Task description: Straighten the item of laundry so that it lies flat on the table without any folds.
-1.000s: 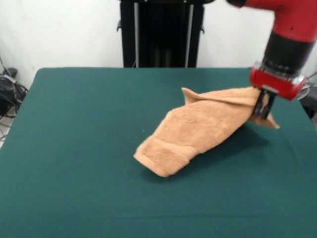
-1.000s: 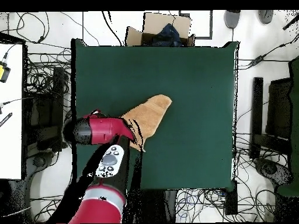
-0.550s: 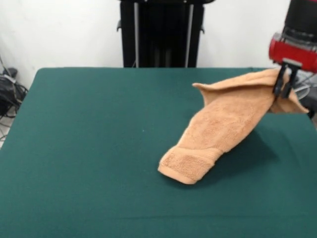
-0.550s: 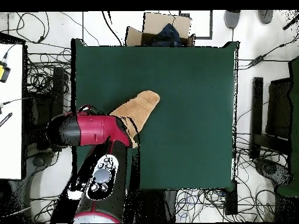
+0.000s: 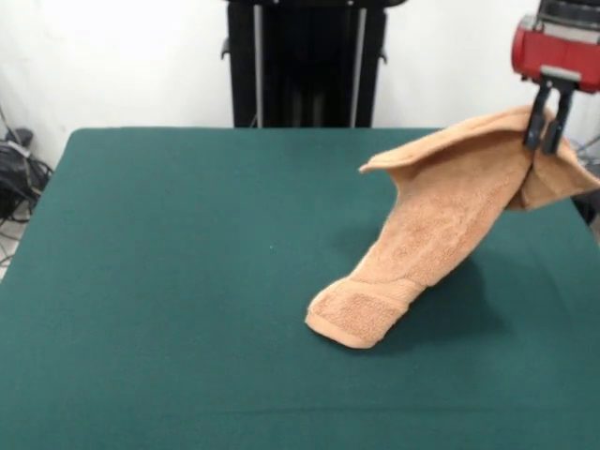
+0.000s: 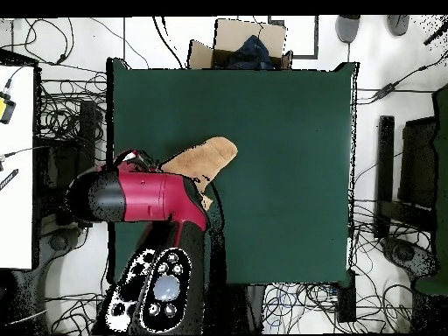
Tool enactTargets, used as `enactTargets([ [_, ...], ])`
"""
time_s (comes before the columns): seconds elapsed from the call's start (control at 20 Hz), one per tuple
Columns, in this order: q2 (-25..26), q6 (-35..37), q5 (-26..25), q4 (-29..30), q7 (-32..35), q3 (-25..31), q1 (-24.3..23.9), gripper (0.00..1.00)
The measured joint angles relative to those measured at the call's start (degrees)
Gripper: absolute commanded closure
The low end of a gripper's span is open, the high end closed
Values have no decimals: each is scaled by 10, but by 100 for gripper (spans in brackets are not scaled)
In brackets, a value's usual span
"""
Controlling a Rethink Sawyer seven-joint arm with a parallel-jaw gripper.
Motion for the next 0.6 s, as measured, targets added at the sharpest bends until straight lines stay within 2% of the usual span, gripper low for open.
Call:
enactTargets([
  [0.4,-52,3,-54,-3,0,0,-29,100],
  [0.6,-80,33,-78,-18,0,2,-48,100],
])
